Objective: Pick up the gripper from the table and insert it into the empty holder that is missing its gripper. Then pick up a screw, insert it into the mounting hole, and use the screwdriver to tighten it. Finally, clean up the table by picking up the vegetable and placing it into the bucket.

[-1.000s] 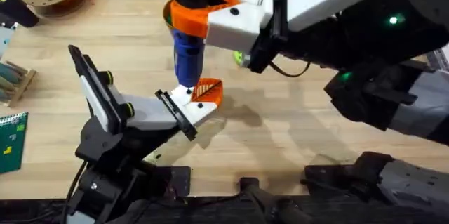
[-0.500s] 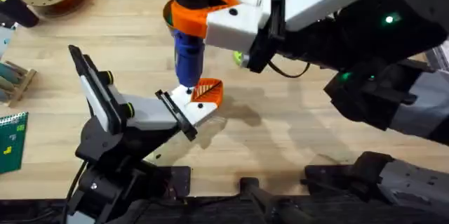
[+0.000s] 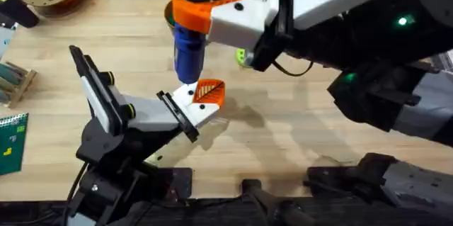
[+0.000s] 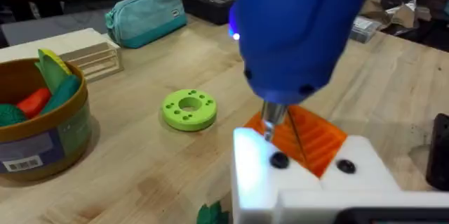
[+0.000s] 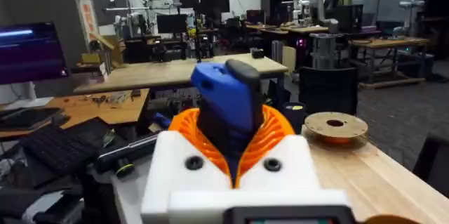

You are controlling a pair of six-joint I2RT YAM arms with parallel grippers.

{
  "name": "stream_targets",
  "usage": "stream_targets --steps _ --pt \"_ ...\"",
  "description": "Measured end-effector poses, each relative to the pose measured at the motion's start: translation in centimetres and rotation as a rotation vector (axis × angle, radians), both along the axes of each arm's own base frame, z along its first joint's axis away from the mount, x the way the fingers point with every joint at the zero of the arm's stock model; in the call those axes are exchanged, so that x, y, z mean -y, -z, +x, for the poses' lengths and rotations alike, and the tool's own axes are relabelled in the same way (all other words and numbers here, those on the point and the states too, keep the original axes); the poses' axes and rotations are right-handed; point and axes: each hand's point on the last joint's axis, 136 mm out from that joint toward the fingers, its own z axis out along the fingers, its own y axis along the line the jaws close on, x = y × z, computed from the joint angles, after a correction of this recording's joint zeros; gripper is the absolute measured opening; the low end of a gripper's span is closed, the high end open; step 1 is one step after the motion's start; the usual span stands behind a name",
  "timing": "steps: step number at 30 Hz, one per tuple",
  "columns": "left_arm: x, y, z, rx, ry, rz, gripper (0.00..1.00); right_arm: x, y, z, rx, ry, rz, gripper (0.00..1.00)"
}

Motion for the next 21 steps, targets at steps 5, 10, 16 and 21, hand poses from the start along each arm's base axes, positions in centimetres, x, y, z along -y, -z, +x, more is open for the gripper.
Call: stream_targets --steps 5,10,16,21 --pt "0.0 0.0 0.0 0.0 0.0 0.0 0.004 -0.01 0.04 0.01 -0.009 -0.002 0.0 0.03" --pt "0.0 0.0 0.0 0.0 0.0 0.0 0.004 -0.03 0.11 0.03 -0.021 -0.005 0.0 0.03" --pt "0.0 0.0 0.0 0.0 0.0 0.0 0.004 -0.05 0.23 0.07 -0.035 -0.008 -0.002 0.03" --pt "0.0 0.0 0.0 0.0 0.0 0.0 0.004 -0.17 0.73 0.2 -0.055 -0.008 -0.018 0.03"
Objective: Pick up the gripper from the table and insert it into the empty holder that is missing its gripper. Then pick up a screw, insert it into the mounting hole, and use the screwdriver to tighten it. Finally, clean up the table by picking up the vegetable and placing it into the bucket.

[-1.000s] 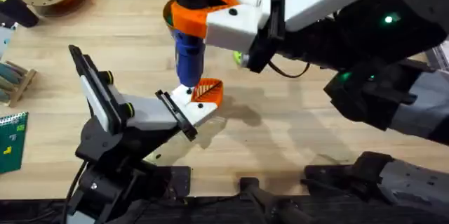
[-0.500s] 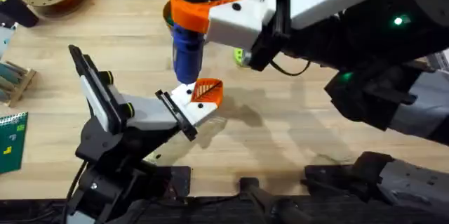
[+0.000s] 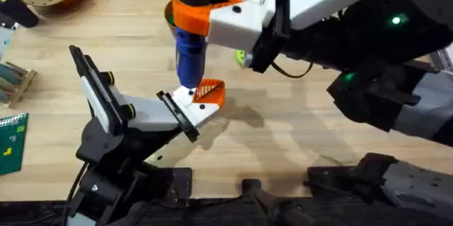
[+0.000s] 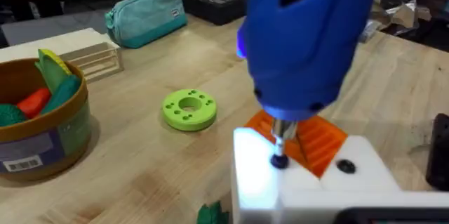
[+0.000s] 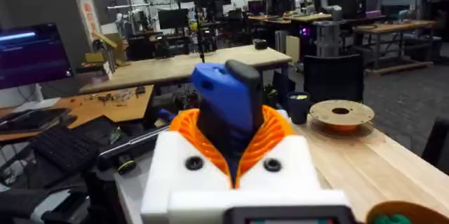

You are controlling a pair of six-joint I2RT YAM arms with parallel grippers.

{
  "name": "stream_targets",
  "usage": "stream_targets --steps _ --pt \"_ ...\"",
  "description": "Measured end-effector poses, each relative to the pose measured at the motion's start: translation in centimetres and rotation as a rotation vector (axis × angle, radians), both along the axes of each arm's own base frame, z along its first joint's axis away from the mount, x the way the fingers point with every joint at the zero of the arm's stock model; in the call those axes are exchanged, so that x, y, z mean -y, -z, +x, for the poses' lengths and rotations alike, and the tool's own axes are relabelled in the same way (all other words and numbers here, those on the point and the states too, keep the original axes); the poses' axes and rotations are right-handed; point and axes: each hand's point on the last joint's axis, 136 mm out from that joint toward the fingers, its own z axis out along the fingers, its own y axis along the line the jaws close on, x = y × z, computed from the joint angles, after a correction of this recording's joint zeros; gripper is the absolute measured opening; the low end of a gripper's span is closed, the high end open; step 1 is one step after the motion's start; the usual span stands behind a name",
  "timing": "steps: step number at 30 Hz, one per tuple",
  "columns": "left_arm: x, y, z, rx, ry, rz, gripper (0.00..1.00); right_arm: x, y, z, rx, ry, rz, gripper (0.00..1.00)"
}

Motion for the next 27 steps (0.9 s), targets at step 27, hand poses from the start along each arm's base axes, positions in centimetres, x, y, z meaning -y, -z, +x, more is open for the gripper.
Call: stream_targets --steps 27 --pt "0.0 0.0 0.0 0.0 0.0 0.0 0.004 -0.14 0.65 0.16 -0.023 0.001 -0.021 0.03"
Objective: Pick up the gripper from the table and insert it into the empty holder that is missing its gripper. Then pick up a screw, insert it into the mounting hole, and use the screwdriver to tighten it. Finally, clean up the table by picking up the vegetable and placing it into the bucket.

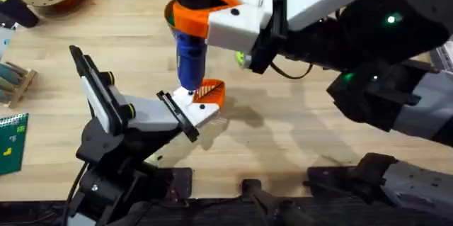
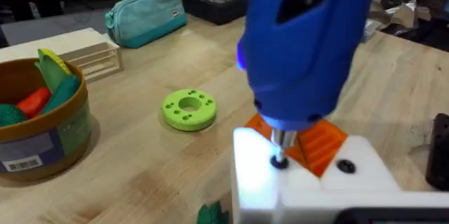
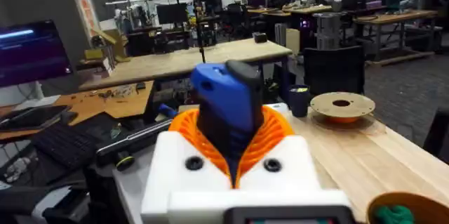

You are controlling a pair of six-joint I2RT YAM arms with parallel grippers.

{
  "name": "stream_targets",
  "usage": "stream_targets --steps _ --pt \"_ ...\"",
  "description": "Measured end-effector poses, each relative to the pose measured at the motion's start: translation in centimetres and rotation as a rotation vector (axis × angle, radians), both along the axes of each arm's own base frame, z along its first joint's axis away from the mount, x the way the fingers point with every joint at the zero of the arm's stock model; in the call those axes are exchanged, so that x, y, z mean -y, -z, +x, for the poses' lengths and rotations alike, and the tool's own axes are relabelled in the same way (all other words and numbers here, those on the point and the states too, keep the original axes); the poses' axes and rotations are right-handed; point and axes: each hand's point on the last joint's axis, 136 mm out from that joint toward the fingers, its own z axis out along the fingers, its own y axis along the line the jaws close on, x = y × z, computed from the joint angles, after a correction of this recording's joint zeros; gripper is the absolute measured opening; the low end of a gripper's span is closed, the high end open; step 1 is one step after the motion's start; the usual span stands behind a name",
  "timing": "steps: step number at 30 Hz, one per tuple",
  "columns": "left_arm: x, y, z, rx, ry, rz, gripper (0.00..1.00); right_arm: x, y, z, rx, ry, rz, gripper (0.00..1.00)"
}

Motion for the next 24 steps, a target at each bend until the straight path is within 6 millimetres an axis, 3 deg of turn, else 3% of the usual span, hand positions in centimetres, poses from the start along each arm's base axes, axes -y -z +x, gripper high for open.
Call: stream_targets --steps 10,17,24 --pt "0.0 0.0 0.0 0.0 0.0 0.0 0.005 0.1 -0.2 -0.1 0.008 0.0 0.008 0.03" --pt "0.0 0.0 0.0 0.0 0.0 0.0 0.004 1.3 -4.4 -0.3 0.096 0.025 0.159 0.03" --pt "0.0 0.0 0.0 0.0 0.0 0.0 0.004 1.2 -2.8 1.1 0.05 0.062 0.097 0.03"
